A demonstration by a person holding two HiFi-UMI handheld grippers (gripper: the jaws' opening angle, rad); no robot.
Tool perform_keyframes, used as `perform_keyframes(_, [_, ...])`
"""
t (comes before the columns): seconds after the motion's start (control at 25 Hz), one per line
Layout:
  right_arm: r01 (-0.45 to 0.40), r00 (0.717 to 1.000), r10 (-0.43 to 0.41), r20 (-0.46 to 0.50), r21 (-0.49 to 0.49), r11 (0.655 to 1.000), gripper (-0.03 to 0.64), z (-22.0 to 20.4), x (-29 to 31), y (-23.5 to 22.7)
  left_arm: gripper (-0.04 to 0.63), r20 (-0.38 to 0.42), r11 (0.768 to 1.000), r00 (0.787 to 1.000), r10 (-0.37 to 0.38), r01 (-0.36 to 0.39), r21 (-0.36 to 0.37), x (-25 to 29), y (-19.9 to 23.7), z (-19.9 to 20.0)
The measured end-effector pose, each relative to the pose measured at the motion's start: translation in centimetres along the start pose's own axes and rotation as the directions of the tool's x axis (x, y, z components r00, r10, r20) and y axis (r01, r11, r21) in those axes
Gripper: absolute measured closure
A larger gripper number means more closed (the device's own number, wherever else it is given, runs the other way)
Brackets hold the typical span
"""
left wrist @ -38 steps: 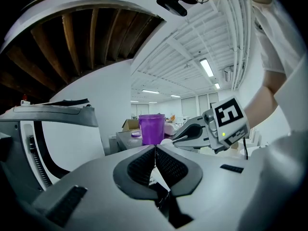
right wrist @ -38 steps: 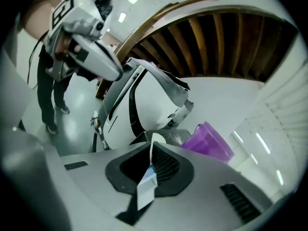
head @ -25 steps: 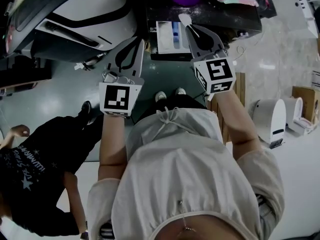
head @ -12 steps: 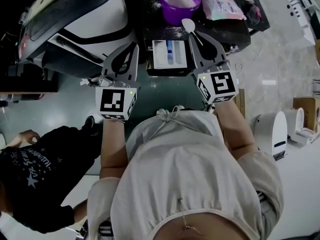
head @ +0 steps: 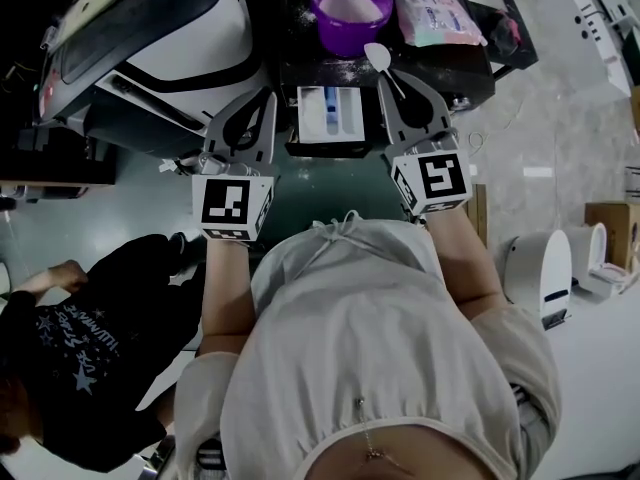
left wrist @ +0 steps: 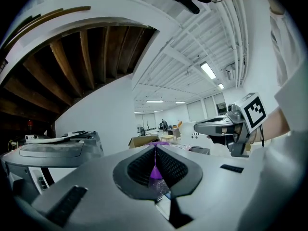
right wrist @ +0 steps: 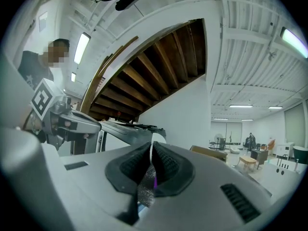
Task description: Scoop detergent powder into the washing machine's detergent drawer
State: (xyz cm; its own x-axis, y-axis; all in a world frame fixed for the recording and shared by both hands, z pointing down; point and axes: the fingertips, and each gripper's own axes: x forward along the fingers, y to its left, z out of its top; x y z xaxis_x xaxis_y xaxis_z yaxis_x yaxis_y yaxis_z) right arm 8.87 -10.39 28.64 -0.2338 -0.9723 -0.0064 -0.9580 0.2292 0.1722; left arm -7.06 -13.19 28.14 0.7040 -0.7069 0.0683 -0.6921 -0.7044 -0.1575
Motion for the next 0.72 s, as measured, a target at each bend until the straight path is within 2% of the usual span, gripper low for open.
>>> perform_keyframes(0.24, [-0.015,1.0,0.015,0.002,-0.009,1.0,0.609,-0.2,-0.1,-0.3,0.572,-0.01,1.0,1.0,0.011,-0.01,0.02,0.5,-0.7,0.0])
perform_keyframes(0.72, [-0.013,1.0,0.013,-0.021,-0.011,1.0,0.609,-0.8,-0.4,-1.5,0.572,-0.022,1.0,1.0,0.009,-0.009,0.01,1.6,-1.8,0.0])
